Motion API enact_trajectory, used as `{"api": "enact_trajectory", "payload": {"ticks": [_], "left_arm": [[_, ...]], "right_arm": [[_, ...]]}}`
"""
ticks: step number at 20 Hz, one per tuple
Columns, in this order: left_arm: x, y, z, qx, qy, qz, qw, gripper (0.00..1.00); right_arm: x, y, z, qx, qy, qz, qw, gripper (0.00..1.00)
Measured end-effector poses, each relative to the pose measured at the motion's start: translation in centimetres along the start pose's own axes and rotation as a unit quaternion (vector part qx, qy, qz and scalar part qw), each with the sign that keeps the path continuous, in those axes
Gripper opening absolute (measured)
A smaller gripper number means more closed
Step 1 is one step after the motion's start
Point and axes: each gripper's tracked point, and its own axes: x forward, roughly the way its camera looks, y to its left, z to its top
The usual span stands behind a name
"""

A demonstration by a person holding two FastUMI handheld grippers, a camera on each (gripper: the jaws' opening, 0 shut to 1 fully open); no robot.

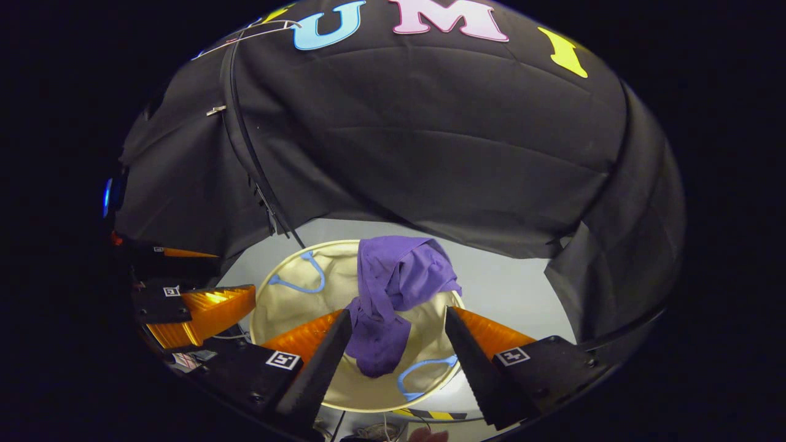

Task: Grasp the clothes on the hanger with both hands and then place them into the laundry hamper below.

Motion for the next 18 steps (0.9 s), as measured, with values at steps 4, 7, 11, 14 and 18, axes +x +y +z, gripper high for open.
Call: {"api": "enact_trajectory", "payload": {"ticks": [4, 7, 11, 14, 18], "left_arm": [[-2.9, -0.1, 1.3, -0.014, -0.014, -0.008, 1.000, 0.95], [-5.5, 0.3, 2.0, -0.011, -0.020, -0.006, 1.000, 0.95], [-9.2, 0.7, 3.5, -0.026, -0.032, -0.007, 0.999, 0.95], [-11.7, 0.9, 4.8, -0.032, -0.044, -0.006, 0.998, 0.95], [-14.9, 1.1, 6.0, -0.029, -0.053, -0.007, 0.998, 0.96]], "right_arm": [[-4.1, 0.6, 2.6, 0.010, -0.018, -0.008, 1.000, 0.99], [-6.2, 0.8, 3.9, 0.017, -0.028, -0.016, 0.999, 0.99], [-9.6, 1.1, 5.5, 0.024, -0.040, -0.030, 0.998, 0.99], [-12.3, 1.7, 6.7, 0.030, -0.049, -0.034, 0.998, 0.99], [-15.3, 2.4, 8.0, 0.032, -0.059, -0.041, 0.997, 0.99]]}}
